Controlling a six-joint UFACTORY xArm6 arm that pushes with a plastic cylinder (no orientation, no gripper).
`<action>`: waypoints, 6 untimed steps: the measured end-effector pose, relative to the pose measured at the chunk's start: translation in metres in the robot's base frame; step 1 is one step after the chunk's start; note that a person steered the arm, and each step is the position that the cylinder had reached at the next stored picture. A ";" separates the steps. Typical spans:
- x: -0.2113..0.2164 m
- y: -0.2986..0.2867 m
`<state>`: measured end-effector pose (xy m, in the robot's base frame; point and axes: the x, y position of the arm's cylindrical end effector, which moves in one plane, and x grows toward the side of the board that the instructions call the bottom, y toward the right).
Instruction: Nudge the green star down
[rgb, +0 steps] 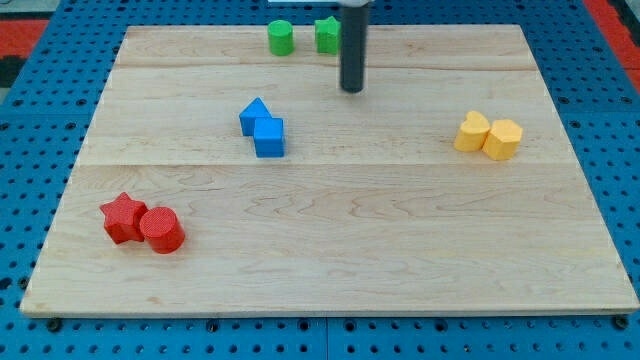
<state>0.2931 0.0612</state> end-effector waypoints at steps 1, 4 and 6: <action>-0.052 0.051; -0.099 0.007; -0.098 -0.077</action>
